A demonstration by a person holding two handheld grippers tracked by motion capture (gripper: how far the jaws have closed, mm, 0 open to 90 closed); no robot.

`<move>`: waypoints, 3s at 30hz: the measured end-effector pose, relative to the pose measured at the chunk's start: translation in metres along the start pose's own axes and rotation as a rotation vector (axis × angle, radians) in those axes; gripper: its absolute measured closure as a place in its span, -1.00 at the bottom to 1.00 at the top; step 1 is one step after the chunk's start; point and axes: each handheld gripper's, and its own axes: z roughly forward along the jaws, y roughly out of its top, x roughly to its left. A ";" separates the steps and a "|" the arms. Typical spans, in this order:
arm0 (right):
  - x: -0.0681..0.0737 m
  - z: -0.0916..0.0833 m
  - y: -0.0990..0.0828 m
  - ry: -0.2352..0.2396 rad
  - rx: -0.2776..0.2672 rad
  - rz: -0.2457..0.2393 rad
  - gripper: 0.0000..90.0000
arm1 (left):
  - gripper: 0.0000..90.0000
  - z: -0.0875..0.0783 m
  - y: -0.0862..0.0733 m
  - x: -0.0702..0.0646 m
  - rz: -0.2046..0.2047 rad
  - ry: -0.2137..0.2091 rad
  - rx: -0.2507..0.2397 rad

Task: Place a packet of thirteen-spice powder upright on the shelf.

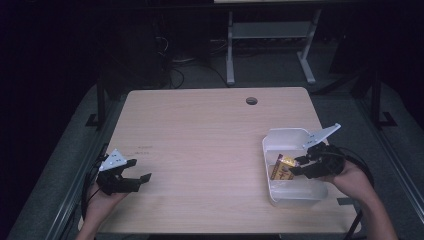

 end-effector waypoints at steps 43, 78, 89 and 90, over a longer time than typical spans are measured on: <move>0.008 -0.012 -0.001 -0.062 -0.118 0.026 0.13 | -0.54 0.003 0.001 -0.002 0.008 -0.007 0.012; 0.075 0.030 0.065 0.029 -0.203 -0.043 -0.25 | -0.54 0.006 -0.001 -0.001 0.010 -0.033 0.044; 0.104 0.062 0.079 0.080 -0.192 -0.089 -0.28 | -0.53 0.006 0.000 -0.001 0.015 -0.036 0.042; 0.107 0.066 0.080 0.086 -0.188 -0.095 -0.28 | -0.53 0.006 0.000 -0.001 0.014 -0.037 0.042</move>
